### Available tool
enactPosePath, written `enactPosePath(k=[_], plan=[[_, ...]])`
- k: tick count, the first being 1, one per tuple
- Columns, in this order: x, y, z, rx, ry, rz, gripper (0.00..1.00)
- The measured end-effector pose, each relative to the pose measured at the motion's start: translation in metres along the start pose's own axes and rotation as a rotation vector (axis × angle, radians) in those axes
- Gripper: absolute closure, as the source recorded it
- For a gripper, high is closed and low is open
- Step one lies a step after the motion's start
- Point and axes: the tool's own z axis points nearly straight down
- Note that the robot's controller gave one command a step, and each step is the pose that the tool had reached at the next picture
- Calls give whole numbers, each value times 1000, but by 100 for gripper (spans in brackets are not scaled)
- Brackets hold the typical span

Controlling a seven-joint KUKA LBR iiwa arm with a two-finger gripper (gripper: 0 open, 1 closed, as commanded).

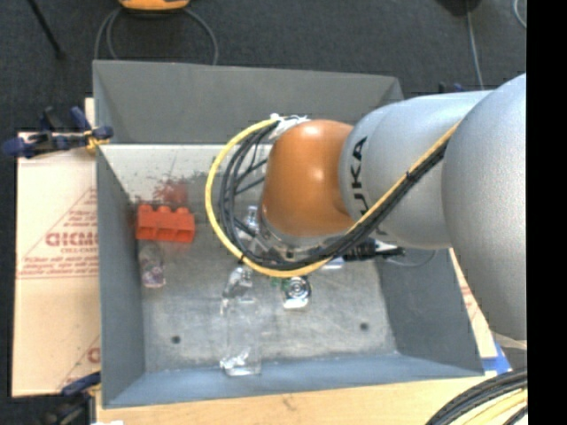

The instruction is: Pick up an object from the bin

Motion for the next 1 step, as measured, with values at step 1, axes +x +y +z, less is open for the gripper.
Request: enactPosePath(k=[1], plan=[[-48,-53,12,29,63,33,0]])
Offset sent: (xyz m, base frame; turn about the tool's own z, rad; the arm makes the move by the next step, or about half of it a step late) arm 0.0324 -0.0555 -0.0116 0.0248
